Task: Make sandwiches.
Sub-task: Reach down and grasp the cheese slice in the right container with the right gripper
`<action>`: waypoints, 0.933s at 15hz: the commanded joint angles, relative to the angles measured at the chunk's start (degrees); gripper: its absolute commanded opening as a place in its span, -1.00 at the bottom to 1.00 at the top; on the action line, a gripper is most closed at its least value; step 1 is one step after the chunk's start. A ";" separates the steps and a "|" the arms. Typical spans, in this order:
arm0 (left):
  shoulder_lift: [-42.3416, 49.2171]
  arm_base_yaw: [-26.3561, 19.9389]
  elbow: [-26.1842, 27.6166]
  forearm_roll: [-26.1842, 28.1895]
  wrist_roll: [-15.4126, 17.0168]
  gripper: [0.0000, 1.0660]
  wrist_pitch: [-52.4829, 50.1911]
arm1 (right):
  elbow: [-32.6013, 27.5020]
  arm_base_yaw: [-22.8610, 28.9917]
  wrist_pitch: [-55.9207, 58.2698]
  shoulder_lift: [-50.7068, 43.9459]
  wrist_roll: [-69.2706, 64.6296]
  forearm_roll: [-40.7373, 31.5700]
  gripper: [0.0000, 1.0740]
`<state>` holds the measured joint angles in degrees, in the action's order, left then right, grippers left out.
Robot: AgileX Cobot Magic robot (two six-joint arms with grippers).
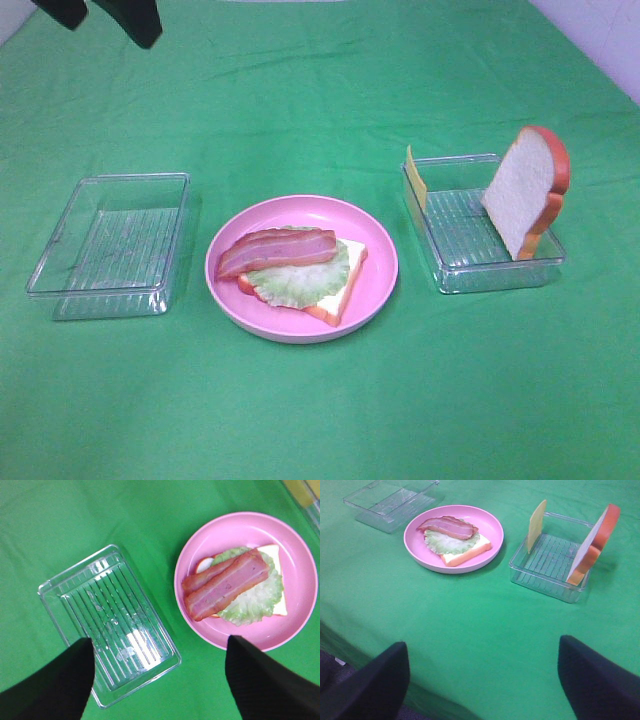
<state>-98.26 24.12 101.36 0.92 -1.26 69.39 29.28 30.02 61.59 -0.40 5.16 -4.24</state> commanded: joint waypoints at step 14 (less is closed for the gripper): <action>47.73 0.06 -48.07 -0.06 0.69 0.32 -4.53 | -0.29 0.11 -0.74 -0.74 0.40 -0.17 0.43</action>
<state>-50.82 24.12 53.74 0.63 -0.97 65.66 29.28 30.02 61.59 -0.40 5.16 -4.30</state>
